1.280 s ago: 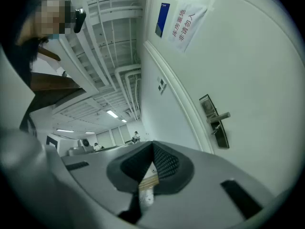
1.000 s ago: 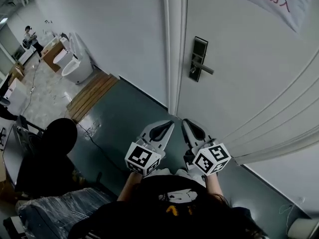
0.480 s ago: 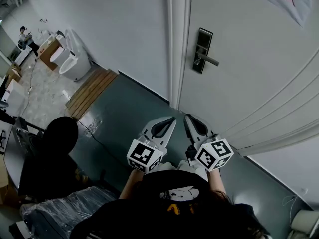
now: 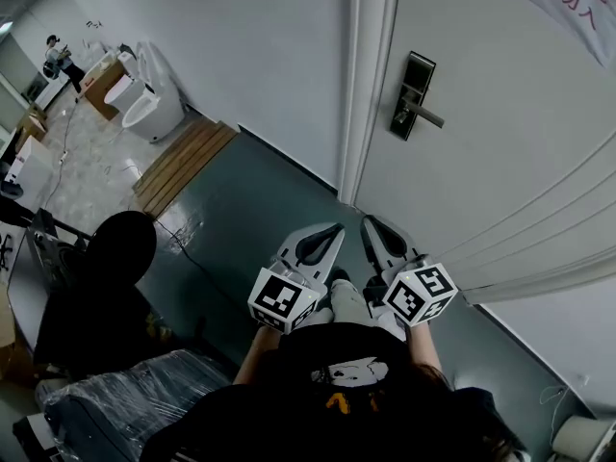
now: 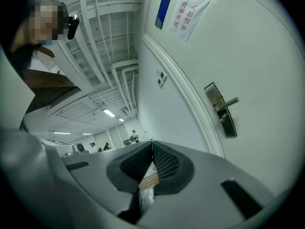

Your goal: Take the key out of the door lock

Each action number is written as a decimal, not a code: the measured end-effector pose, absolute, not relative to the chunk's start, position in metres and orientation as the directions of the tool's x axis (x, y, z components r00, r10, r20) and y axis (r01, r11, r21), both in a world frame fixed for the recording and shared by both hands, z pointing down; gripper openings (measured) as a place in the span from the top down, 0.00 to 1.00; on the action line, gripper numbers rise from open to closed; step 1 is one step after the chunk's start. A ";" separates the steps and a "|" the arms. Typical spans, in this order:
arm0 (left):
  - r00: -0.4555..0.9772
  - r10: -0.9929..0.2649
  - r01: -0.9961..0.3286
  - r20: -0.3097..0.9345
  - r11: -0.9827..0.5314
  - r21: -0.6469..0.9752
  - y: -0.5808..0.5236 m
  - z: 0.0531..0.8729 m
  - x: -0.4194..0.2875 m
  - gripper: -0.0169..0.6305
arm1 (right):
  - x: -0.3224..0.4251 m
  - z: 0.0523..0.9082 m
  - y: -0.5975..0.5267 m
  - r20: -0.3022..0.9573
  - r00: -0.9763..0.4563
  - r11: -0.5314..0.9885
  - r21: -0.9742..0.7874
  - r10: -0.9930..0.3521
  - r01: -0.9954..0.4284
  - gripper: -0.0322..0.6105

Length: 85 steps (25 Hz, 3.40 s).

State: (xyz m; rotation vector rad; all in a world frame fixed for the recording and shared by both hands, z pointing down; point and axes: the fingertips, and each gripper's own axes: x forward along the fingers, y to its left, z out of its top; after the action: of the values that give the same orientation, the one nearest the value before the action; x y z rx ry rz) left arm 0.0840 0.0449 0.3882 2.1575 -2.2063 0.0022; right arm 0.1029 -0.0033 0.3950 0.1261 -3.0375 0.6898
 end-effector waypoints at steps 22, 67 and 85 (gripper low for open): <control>-0.156 -0.986 -0.986 0.064 0.159 0.048 0.005 0.401 -0.056 0.96 | -0.048 0.429 -0.047 0.087 -0.994 0.870 -0.493 0.072 0.020 0.94; 0.216 -0.968 -0.976 0.131 -0.216 0.016 -0.178 0.404 -0.109 0.96 | -0.081 0.449 -0.216 0.084 -0.951 0.782 -0.551 -0.297 -0.293 0.94; 0.456 -0.876 -0.889 0.155 -0.456 0.039 -0.189 0.414 -0.109 0.96 | -0.045 0.465 -0.273 0.124 -0.754 0.555 -0.603 -0.645 -0.574 0.94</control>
State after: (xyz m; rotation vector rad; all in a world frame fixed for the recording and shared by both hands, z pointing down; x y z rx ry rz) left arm -0.1086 -0.1890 0.4136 2.5810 -1.5721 0.1708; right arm -0.0451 -0.2731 0.4649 1.1286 -2.8670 1.0441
